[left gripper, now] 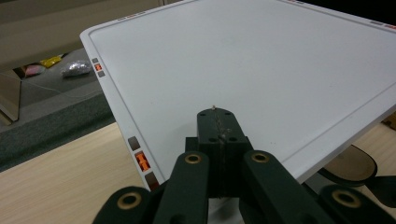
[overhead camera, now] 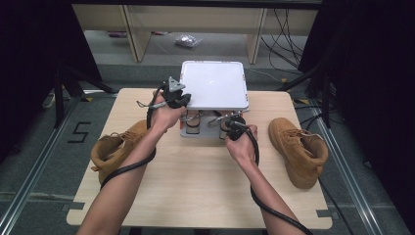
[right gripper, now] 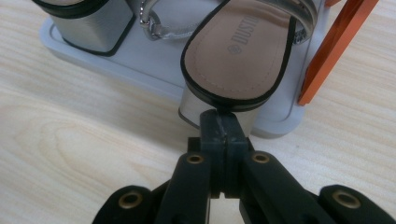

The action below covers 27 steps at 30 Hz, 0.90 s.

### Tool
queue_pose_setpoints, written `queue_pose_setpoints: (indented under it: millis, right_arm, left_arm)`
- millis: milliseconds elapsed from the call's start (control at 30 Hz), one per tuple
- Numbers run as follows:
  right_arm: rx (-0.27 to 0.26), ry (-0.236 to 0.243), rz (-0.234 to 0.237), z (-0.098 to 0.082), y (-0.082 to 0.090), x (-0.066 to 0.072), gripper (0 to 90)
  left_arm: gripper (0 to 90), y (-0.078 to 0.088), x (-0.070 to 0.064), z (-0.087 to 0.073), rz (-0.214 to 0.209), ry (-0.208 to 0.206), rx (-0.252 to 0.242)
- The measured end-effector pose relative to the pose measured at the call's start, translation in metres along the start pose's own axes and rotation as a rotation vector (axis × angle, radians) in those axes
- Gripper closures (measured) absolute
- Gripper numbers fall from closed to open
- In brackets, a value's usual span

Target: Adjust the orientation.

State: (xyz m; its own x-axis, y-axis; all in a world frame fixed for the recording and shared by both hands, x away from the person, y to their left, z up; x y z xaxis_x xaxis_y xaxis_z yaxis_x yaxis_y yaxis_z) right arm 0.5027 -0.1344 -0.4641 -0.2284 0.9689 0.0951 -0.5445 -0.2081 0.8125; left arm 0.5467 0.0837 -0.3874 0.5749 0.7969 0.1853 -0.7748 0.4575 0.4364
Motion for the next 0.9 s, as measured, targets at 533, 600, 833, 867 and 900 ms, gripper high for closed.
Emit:
queue_pose_setpoints:
  millis: [533,600,833,867,900]
  right_arm:
    - [-0.058,-0.012,-0.035,0.006,-0.008,-0.002,90.0]
    - [-0.060,-0.025,-0.035,0.007,-0.010,-0.002,90.0]
    - [-0.073,-0.017,-0.046,0.009,-0.013,-0.002,90.0]
    - [-0.077,-0.016,-0.041,0.010,-0.015,-0.002,90.0]
    - [-0.081,-0.032,-0.039,0.010,-0.016,-0.001,90.0]
  left_arm:
    - [90.0,0.001,0.000,0.000,0.004,-0.022,0.008]
    - [90.0,0.001,-0.001,0.000,0.003,-0.014,0.001]
    - [90.0,0.001,0.000,-0.001,0.001,-0.018,0.007]
    - [90.0,0.001,0.000,-0.001,0.000,-0.018,0.007]
    - [90.0,0.001,0.000,0.000,-0.001,-0.018,0.008]
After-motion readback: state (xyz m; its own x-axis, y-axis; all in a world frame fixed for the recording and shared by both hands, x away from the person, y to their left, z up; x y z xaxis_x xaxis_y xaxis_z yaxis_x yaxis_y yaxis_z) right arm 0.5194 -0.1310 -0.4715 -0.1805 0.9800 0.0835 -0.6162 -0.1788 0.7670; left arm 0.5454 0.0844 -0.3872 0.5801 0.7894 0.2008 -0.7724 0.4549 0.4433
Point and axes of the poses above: each handheld gripper's, and its own axes: y roughly backward along the jaws, z roughly out of its top, x roughly to its left, the point moved 2 cm from there along -y, roughly forward along the jaws, and after that the axes turned 9 degrees about -y, right-handed, at the moved point
